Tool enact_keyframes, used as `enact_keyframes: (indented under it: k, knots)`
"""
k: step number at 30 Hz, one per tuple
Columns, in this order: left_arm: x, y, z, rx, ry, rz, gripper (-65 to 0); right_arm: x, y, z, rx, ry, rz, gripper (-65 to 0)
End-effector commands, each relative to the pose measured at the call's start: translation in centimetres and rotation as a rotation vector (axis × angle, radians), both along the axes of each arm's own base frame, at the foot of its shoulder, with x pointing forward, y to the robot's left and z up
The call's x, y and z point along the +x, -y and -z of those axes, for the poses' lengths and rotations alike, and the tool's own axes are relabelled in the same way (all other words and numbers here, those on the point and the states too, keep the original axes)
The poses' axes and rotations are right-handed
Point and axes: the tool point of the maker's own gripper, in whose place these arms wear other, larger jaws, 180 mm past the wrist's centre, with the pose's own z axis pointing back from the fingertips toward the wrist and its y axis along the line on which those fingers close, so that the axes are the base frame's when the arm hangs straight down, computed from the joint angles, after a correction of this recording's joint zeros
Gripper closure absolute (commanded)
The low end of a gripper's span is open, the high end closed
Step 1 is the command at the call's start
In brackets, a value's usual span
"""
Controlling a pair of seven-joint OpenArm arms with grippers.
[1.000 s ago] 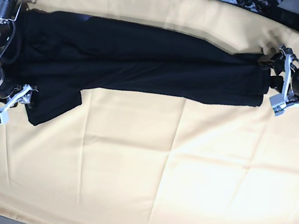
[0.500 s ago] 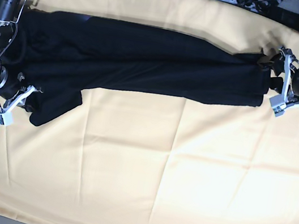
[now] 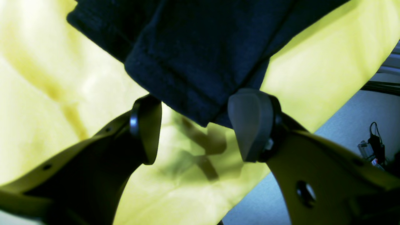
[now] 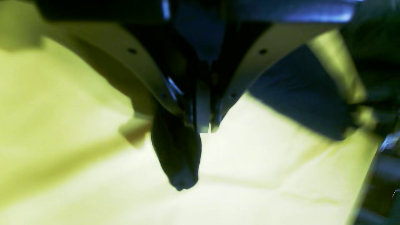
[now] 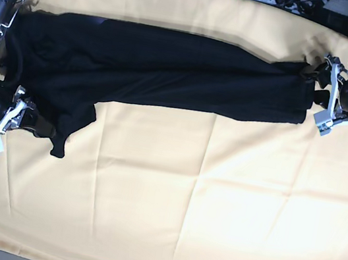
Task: Fold the T-shirt properly
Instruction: 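Lay the folded hem down and open both grippers, then grasp both ends of the folded strip with both grippers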
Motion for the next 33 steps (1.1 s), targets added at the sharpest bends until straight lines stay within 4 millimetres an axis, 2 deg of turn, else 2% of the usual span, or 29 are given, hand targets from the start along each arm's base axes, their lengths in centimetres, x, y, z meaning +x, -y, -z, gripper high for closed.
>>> enact_keyframes:
  k: [1, 9, 14, 20, 23, 27, 30, 31, 33]
  knots:
    - [0.8, -0.2, -1.0, -0.002, 0.035, 0.002, -39.2, -0.4, 0.4, -1.9, -0.005, 0.040, -0.030, 0.0]
    - [1.0, 0.0, -1.2, -0.015, 0.048, 0.001, -39.2, -6.3, 1.5, -0.8, -0.218, -0.014, -0.145, 0.0]
    - [1.1, -0.7, -1.2, 0.015, 0.050, 0.004, -39.2, -9.4, 2.5, 0.3, -0.303, -0.085, -0.195, 0.0]
    - [1.2, -2.3, -1.9, 0.073, 0.052, 0.016, -39.2, -11.5, 4.4, 1.3, -0.372, -0.166, -0.217, 0.0]
    - [1.3, -3.1, -2.3, 0.101, 0.053, 0.023, -39.2, -11.7, 4.5, 1.5, -0.375, -0.176, -0.214, 0.0]
    - [1.5, -3.8, -2.8, 0.127, 0.055, 0.028, -39.2, -12.8, 7.6, 4.0, -0.564, -0.259, -0.189, 0.0]
    - [1.6, -4.3, -2.9, 0.152, 0.064, 0.029, -39.2, -13.1, 9.3, 4.7, -0.659, -0.290, -0.175, 0.0]
    - [1.8, -4.4, -2.9, 0.155, 0.073, 0.028, -39.2, -13.1, 9.4, 4.7, -0.662, -0.289, -0.176, -5.8]
    - [2.2, -4.5, -3.1, 0.160, 0.096, 0.026, -39.2, -12.9, 8.8, 4.0, -0.624, -0.273, -0.187, -21.8]
